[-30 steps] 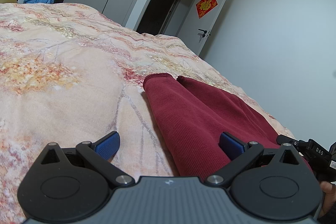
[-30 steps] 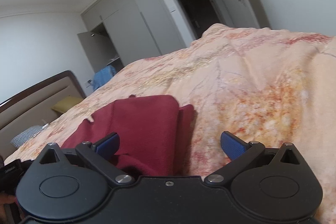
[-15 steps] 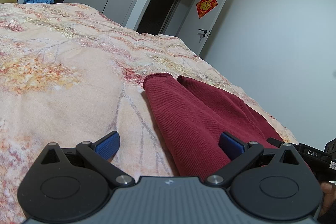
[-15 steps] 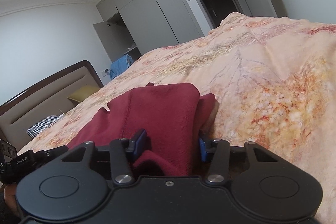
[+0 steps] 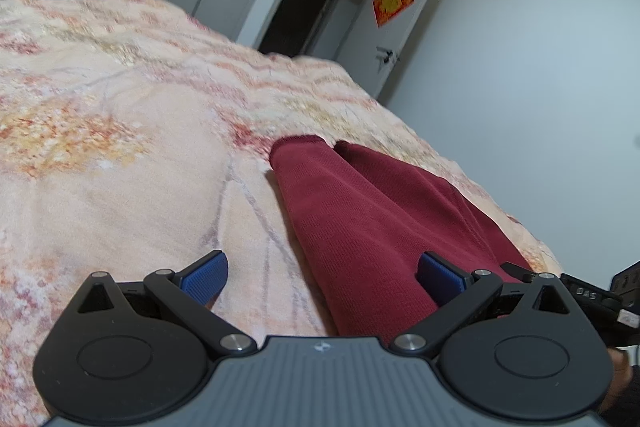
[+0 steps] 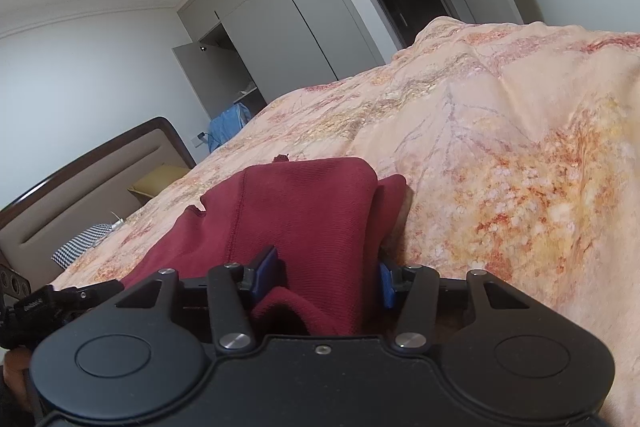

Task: Fold small clothes
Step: 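Close the right tool on the sweater's end while the left tool grasps beside it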

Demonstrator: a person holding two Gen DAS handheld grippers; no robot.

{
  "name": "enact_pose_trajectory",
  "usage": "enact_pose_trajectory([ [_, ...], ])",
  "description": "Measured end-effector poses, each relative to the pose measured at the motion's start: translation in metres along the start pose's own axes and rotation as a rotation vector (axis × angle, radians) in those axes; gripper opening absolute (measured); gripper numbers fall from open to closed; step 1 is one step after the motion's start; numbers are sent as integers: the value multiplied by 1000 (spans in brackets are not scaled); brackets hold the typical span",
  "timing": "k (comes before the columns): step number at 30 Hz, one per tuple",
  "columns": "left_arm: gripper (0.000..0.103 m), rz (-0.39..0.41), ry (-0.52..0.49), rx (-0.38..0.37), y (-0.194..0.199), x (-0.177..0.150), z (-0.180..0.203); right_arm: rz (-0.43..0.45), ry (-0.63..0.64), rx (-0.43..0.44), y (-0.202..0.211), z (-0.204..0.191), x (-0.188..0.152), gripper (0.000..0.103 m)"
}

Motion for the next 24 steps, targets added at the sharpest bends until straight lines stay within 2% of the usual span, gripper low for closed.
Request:
enact_pose_trajectory([
  [5, 103, -50, -96, -54, 6, 6, 23, 5, -31, 20, 1, 6, 1, 53],
  [8, 103, -142, -157, 3, -7, 8, 36, 3, -36, 22, 1, 5, 0, 54],
  [10, 103, -172, -126, 2, -14, 11, 35, 3, -36, 21, 1, 6, 0, 54],
  [15, 100, -226, 46, -19, -19, 17, 18, -1, -42, 21, 1, 5, 0, 56],
  [20, 96, -254, 108, -16, -19, 21, 17, -9, -45, 10, -2, 5, 2, 58],
  [24, 80, -284, 175, -17, -21, 21, 15, -18, -35, -8, -6, 1, 2, 58],
])
Point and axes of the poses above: each gripper's, at about its wrist camera, not at the fingertips, and y roughly against the way its jaws point, z to its right, x to its top, the point moved 2 cm from there along -y, roughly the way its jaws point, and after that the axes turned 12 degrees about x, right-handed, at the moved point
